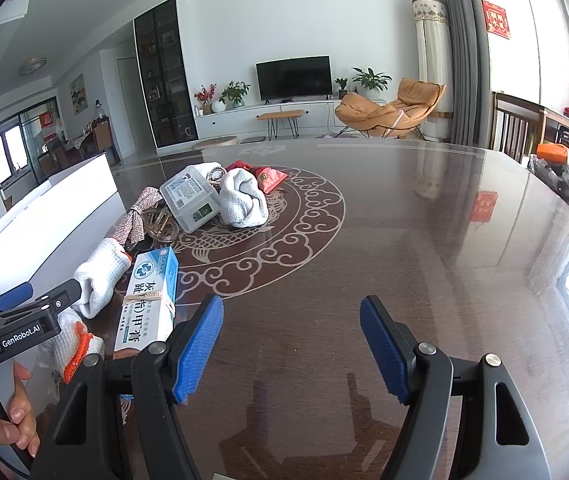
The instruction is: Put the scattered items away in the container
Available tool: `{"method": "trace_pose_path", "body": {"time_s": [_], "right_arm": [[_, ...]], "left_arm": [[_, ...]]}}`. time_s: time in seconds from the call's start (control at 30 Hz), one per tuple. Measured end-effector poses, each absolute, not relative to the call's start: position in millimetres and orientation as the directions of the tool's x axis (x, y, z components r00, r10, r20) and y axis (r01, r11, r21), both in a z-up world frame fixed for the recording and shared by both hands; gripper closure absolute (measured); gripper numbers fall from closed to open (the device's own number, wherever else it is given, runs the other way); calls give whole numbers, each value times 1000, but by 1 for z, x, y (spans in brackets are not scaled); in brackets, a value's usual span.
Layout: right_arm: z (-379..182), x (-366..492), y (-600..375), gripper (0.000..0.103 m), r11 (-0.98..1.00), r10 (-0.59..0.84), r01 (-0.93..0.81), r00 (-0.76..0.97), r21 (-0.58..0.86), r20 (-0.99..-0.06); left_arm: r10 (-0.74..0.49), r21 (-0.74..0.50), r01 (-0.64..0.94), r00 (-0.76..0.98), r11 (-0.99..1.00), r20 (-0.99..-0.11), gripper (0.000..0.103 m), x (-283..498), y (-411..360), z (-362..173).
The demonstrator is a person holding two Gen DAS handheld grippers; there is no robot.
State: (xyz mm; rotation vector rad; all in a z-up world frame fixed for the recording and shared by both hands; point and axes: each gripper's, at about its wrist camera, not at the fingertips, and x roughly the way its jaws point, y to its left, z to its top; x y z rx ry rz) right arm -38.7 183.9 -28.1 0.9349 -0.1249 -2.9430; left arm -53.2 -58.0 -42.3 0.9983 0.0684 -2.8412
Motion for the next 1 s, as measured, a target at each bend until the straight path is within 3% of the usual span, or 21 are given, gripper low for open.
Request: {"method": "trace_pose_path", "body": {"time_s": [1.0], "right_arm": [[-28,-39,184,30,-995,-74,23,-815,96,-575]], "left_arm": [[-113,12,136,-770,-991,-628,0,-52,-55,-42]]}}
